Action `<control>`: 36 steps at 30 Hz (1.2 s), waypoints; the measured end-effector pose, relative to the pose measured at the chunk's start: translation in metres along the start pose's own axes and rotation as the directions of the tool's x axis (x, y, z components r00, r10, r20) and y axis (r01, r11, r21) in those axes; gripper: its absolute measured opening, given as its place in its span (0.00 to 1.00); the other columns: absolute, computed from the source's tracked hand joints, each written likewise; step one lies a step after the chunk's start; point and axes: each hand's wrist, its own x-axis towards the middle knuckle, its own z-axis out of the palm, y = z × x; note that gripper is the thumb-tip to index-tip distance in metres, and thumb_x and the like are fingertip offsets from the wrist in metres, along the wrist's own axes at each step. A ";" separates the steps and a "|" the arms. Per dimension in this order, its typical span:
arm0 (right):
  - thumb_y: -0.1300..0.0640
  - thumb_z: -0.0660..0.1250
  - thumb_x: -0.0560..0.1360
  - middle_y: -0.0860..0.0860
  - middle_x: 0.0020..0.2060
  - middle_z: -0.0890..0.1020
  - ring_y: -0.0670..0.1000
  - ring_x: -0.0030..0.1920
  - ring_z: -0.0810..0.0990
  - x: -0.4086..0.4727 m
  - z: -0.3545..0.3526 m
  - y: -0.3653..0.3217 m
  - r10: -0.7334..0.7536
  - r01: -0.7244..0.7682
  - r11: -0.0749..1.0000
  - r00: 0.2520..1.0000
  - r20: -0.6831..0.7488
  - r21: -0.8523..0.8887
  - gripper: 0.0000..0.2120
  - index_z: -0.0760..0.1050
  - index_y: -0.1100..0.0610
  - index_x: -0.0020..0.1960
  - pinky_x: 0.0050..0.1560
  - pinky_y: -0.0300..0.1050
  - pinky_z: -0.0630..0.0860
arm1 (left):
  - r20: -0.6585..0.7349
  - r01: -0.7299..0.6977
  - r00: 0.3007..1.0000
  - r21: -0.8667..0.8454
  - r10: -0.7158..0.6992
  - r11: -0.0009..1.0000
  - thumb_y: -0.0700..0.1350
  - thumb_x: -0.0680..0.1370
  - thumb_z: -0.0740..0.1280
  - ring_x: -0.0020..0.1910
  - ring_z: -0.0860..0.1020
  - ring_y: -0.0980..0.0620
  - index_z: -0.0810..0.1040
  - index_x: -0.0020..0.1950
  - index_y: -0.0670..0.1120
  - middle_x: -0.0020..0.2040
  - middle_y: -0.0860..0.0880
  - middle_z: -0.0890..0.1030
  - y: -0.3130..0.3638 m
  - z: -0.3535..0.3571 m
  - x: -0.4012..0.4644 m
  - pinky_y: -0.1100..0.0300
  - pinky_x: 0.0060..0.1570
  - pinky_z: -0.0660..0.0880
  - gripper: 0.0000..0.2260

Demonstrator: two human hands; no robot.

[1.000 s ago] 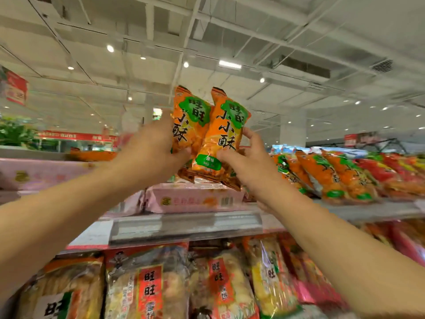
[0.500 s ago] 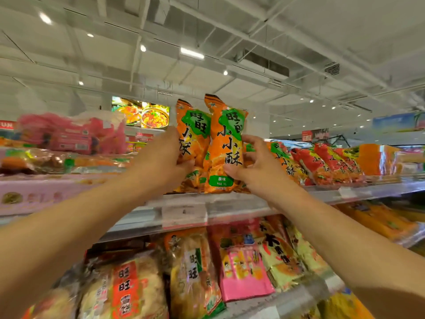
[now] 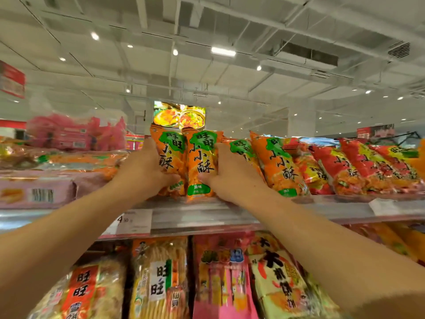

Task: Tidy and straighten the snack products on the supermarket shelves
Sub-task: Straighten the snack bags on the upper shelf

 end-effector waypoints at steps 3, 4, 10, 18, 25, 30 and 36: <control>0.44 0.68 0.75 0.55 0.48 0.80 0.60 0.50 0.80 -0.004 0.004 -0.003 -0.041 0.041 0.999 0.999 0.014 -0.007 0.29 0.61 0.56 0.68 0.41 0.48 0.70 | 0.000 -0.013 1.000 0.063 0.013 0.998 0.55 0.68 0.78 0.46 0.77 0.46 0.64 0.64 0.46 0.45 0.52 0.74 0.005 0.000 -0.003 0.53 0.43 0.72 0.34; 0.44 0.67 0.76 0.54 0.45 0.79 0.60 0.49 0.80 -0.006 0.004 -0.003 -0.053 0.053 0.999 0.998 0.026 -0.011 0.28 0.61 0.56 0.68 0.40 0.49 0.71 | -0.005 -0.029 1.000 0.098 0.029 0.995 0.56 0.68 0.78 0.45 0.76 0.46 0.63 0.66 0.46 0.42 0.54 0.74 0.006 0.001 -0.005 0.54 0.42 0.71 0.35; 0.45 0.60 0.79 0.54 0.47 0.79 0.58 0.51 0.79 -0.004 -0.003 0.005 -0.055 0.061 0.998 0.986 0.157 -0.035 0.24 0.62 0.52 0.73 0.51 0.54 0.77 | 0.069 -0.088 0.995 0.167 0.078 0.982 0.62 0.75 0.67 0.52 0.78 0.46 0.61 0.74 0.54 0.52 0.50 0.80 -0.001 -0.001 -0.010 0.54 0.47 0.72 0.31; 0.47 0.51 0.82 0.54 0.56 0.78 0.58 0.55 0.77 -0.017 0.026 0.009 -0.157 0.154 0.982 0.987 -0.021 -0.111 0.24 0.58 0.53 0.76 0.50 0.52 0.73 | 0.093 -0.159 0.986 0.244 0.140 0.957 0.61 0.78 0.63 0.68 0.73 0.44 0.55 0.79 0.52 0.73 0.46 0.71 -0.004 0.005 -0.015 0.51 0.61 0.72 0.33; 0.44 0.52 0.82 0.60 0.75 0.61 0.62 0.73 0.62 -0.022 0.028 0.010 -0.099 0.088 0.988 0.991 -0.086 -0.125 0.29 0.49 0.51 0.79 0.69 0.57 0.62 | -0.054 -0.164 0.980 0.336 0.193 0.928 0.61 0.79 0.60 0.69 0.69 0.39 0.58 0.78 0.47 0.72 0.40 0.68 0.003 0.001 -0.027 0.44 0.64 0.68 0.32; 0.53 0.58 0.81 0.59 0.75 0.63 0.62 0.73 0.60 -0.065 0.034 0.014 -0.255 0.223 0.964 0.930 -0.263 -0.146 0.21 0.67 0.57 0.72 0.71 0.57 0.56 | -0.210 -0.275 0.892 0.447 0.399 0.851 0.53 0.79 0.59 0.70 0.67 0.37 0.69 0.73 0.44 0.72 0.40 0.69 -0.020 0.003 -0.076 0.41 0.68 0.60 0.24; 0.52 0.52 0.83 0.60 0.78 0.55 0.59 0.78 0.52 -0.103 0.060 0.023 -0.288 0.256 0.950 0.940 -0.186 -0.177 0.23 0.62 0.56 0.76 0.77 0.58 0.46 | -0.200 -0.274 0.861 0.591 0.467 0.759 0.51 0.84 0.55 0.71 0.70 0.39 0.72 0.72 0.42 0.69 0.40 0.74 -0.054 0.015 -0.113 0.43 0.71 0.59 0.21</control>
